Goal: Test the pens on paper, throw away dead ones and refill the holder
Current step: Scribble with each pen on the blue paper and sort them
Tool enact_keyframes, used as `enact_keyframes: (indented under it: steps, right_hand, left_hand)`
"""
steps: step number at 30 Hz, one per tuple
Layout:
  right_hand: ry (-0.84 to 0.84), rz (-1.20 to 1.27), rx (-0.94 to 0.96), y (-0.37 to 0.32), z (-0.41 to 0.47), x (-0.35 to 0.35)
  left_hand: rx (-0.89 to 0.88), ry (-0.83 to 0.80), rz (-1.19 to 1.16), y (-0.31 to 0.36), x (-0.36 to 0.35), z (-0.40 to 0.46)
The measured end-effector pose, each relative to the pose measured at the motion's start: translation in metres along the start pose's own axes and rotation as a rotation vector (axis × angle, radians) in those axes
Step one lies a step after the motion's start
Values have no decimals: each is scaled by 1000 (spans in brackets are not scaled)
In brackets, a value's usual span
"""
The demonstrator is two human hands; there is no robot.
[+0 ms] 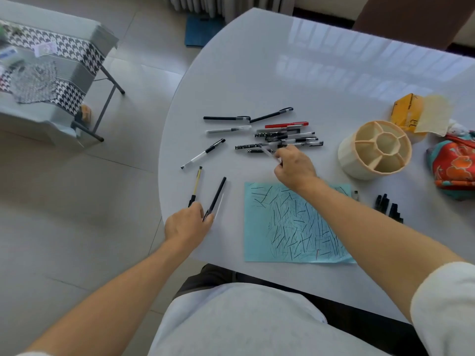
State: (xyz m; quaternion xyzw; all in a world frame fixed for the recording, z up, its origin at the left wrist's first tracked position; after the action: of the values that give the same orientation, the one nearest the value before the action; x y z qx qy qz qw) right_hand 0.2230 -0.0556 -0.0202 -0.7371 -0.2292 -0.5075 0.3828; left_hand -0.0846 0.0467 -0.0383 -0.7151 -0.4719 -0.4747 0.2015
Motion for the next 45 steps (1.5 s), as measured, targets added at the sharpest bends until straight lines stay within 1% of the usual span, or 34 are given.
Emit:
enact_keyframes:
  steps: [1, 3, 4, 6, 9, 11, 13, 16, 19, 22, 24, 26, 29, 31, 33, 35, 37, 42, 45]
  right_hand:
    - [48, 100, -46, 6, -10, 7]
    - [149, 345, -195, 20, -38, 20]
    - [173, 478, -282, 27, -56, 22]
    - [157, 677, -399, 33, -92, 14]
    - [39, 739, -414, 20, -128, -12]
    - [24, 777, -412, 9, -140, -26]
    - [36, 788, -391, -1, -145, -35]
    - [20, 743, -309, -11, -146, -41]
    - [-2, 621, -243, -12, -143, -40]
    - [51, 445, -221, -1, -139, -30]
    - [63, 402, -228, 11, -142, -23]
    - [76, 501, -271, 26, -150, -18]
    - [174, 788, -395, 56, -166, -9]
    - [239, 890, -494, 81, -179, -4]
    - [276, 909, -588, 110, -192, 3]
    - [309, 851, -657, 140, -203, 11]
    - [306, 746, -668, 163, -208, 20]
    - [125, 342, -591, 189, -192, 22]
    - [51, 219, -619, 197, -188, 16]
  left_hand:
    - [-60, 28, -25, 6, 1, -1]
    - [-226, 75, -102, 22, 0, -6]
    - [-318, 86, -146, 32, -1, -10]
    - [-476, 74, -184, 53, -4, -19]
    - [-644, 12, -99, 83, -16, -32]
    - [-689, -39, -7, 96, -27, -38]
    - [-680, -32, 53, 103, -32, -40]
    - [-643, -13, 71, 107, -34, -40]
    - [-641, -8, 84, 109, -34, -39]
    - [-635, -13, 103, 108, -35, -37]
    - [-621, -20, 97, 108, -35, -37]
    - [-614, -26, 107, 108, -35, -37]
    - [-605, -49, 107, 108, -36, -38]
    - [-594, -61, 96, 108, -37, -37]
    - [-585, -60, 83, 108, -37, -37]
    - [-584, -55, 75, 108, -37, -37]
    - [-583, -55, 72, 109, -36, -37]
    - [-559, -66, 63, 110, -34, -38]
    - [-558, -69, 66, 109, -34, -38]
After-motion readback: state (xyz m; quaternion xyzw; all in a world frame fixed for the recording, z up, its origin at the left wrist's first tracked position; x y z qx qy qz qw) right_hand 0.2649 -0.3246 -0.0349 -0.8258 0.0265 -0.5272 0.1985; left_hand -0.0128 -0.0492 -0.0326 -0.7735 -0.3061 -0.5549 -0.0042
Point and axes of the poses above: each hand's wrist, its own z-axis towards the middle knuckle, its own x-axis out of the back of the hand, y = z × x, the point moved 6 cm from there along z, towards the middle knuckle, and after that the axes turned 3 degrees about -z, right-handed, at the moved point
